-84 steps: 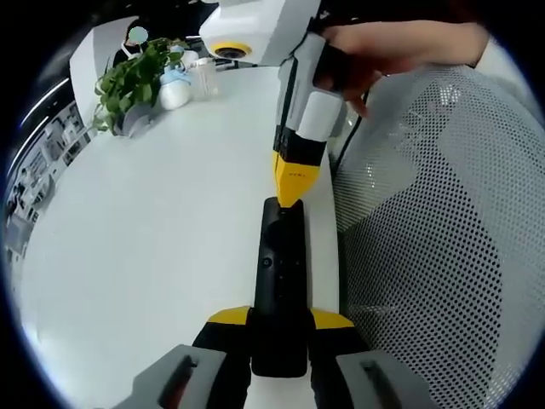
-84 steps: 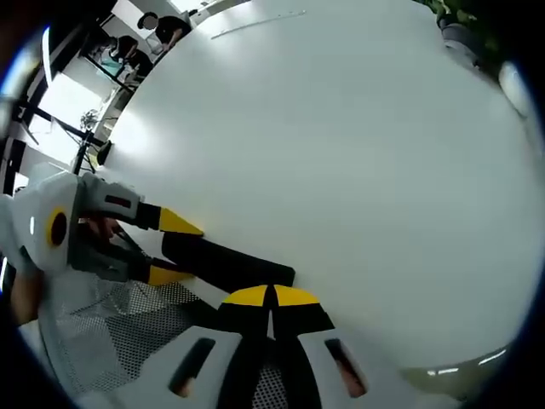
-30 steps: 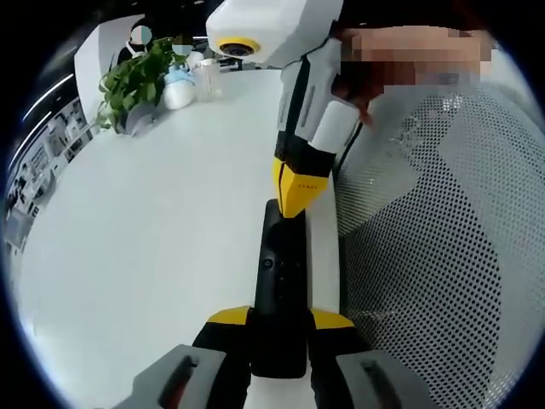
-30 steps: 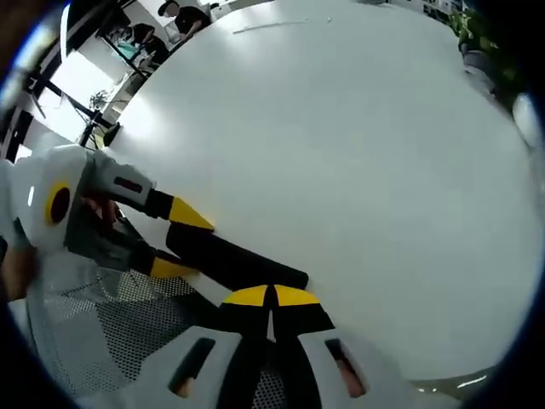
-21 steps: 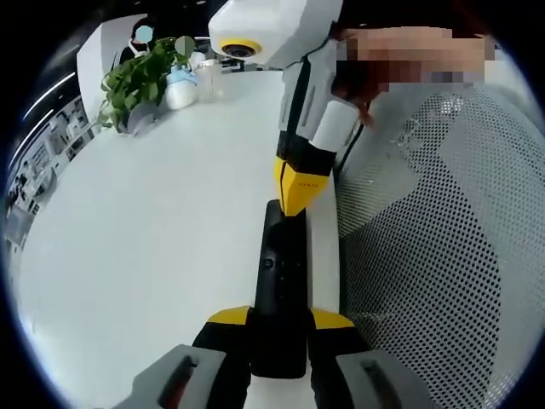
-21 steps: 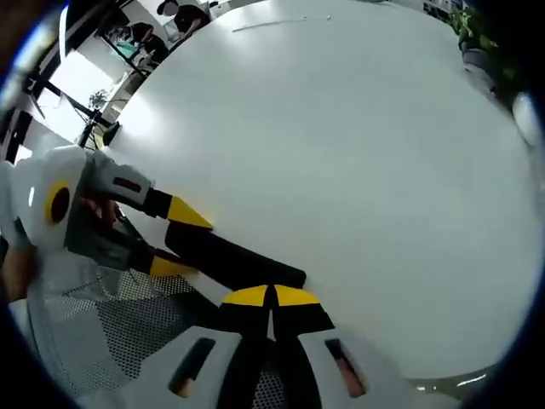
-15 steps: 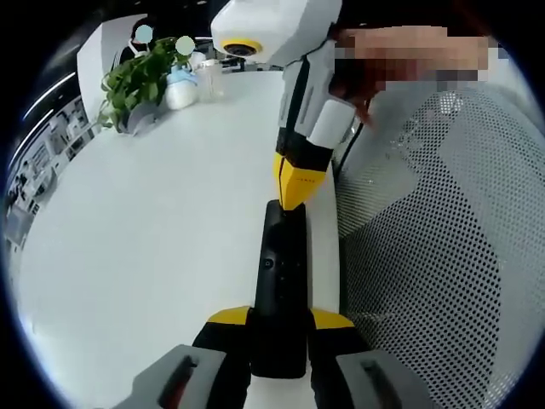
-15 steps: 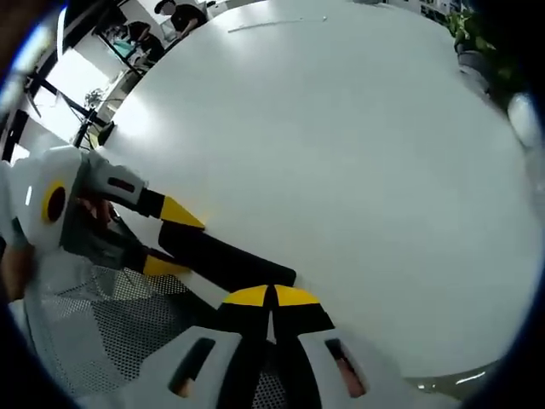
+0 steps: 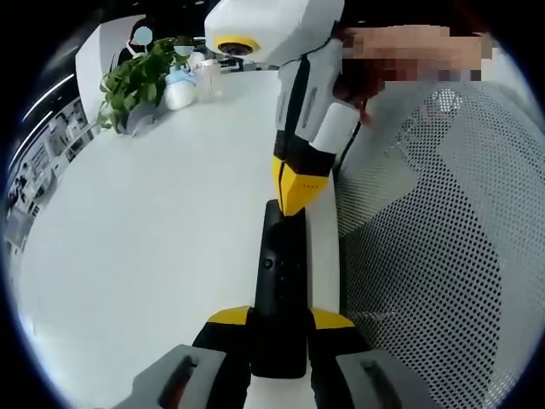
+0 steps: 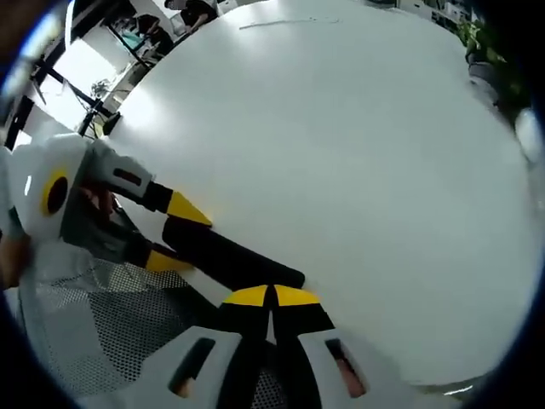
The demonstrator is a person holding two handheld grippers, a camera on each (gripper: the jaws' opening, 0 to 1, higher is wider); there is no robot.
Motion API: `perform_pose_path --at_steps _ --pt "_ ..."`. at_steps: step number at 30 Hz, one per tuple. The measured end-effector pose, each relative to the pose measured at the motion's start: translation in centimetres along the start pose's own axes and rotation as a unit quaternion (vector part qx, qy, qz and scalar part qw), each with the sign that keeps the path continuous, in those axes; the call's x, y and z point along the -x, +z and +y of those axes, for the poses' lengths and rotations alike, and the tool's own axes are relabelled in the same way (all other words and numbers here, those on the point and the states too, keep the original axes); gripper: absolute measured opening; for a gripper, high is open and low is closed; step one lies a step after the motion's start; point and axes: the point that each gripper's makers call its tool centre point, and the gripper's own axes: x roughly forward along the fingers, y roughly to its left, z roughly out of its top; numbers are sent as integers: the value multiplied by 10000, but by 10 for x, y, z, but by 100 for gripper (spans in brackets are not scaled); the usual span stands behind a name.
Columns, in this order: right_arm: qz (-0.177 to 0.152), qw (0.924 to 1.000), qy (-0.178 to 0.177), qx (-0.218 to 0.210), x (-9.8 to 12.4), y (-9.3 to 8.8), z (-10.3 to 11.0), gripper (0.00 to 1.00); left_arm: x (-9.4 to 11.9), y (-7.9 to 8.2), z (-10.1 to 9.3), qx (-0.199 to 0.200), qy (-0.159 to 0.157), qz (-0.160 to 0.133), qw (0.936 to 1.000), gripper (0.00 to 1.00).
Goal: Press the specified remote control buttons in sequence, fully releasing each button before pressing the next.
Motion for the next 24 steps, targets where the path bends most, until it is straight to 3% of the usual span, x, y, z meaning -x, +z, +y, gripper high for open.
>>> perform_pose_path --at_steps 5,9,14,20,24 --pt "63 9998 -146 125 -1 1 0 0 0 0 0 -6 5 4 10000 25" --pt "119 9959 -464 763 -1 3 0 0 0 1 0 31 8 -25 10000 25" --pt "137 9950 -521 841 -2 3 0 0 0 1 1 26 8 -14 10000 25" --pt "-16 9999 -72 -96 -1 2 -1 0 0 1 1 -32 3 12 10000 25" --pt "-18 9997 -7 -237 -1 3 -3 0 -1 1 1 -50 -2 32 10000 24"
